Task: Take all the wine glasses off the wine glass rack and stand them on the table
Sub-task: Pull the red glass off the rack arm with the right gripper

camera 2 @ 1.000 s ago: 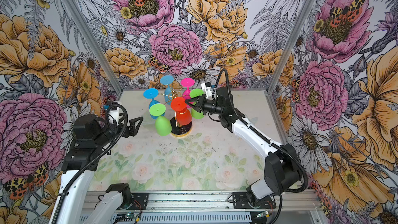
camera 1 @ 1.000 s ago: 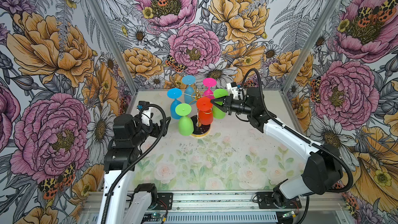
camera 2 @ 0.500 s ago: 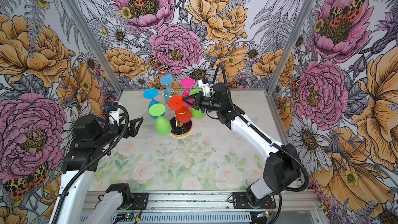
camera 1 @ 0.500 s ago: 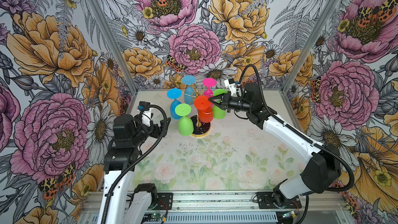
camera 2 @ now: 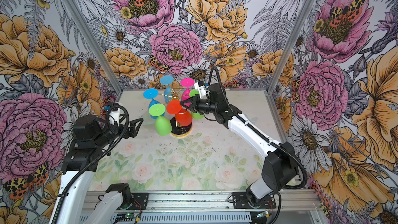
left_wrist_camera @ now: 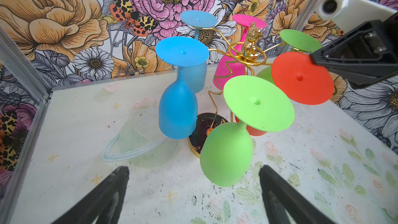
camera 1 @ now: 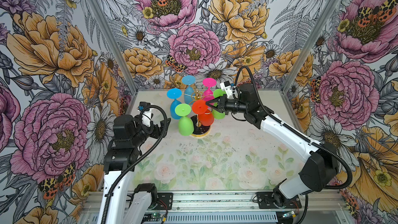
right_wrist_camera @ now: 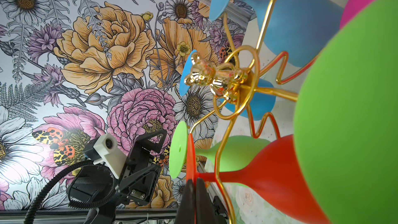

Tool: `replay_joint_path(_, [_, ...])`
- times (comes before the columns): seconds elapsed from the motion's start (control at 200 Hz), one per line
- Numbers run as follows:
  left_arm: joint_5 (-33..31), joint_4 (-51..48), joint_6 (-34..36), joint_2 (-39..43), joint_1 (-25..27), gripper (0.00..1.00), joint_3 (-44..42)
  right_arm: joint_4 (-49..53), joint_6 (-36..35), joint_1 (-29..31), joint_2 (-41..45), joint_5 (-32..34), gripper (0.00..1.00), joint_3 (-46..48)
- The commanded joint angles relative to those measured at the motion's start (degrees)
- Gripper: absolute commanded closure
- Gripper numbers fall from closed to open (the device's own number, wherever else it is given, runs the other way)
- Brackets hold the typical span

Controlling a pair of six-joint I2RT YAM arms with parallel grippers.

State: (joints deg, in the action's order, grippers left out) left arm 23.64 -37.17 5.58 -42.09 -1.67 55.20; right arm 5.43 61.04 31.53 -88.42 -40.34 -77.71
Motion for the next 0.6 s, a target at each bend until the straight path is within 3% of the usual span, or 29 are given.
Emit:
replay_joint_path(0.0, [-0.1,-0.8,0.3,0.2,-0.2,0.04,1.4,1.3,-2.7,0.9,0.7,0.2,1.0,-1.8])
replay_joint_path(0.205, [2.3,-3.1,-1.3,-1.0,-0.2,0.03,3.8,5.0,-6.0,1.6,3.5,0.3,1.0,-0.5])
replay_joint_path(0.595, [19.8,-10.7,-4.6,-1.3,-0.2,0.05,8.7,7.8,-10.5,1.7,10.0,-2.1,1.0,5.2])
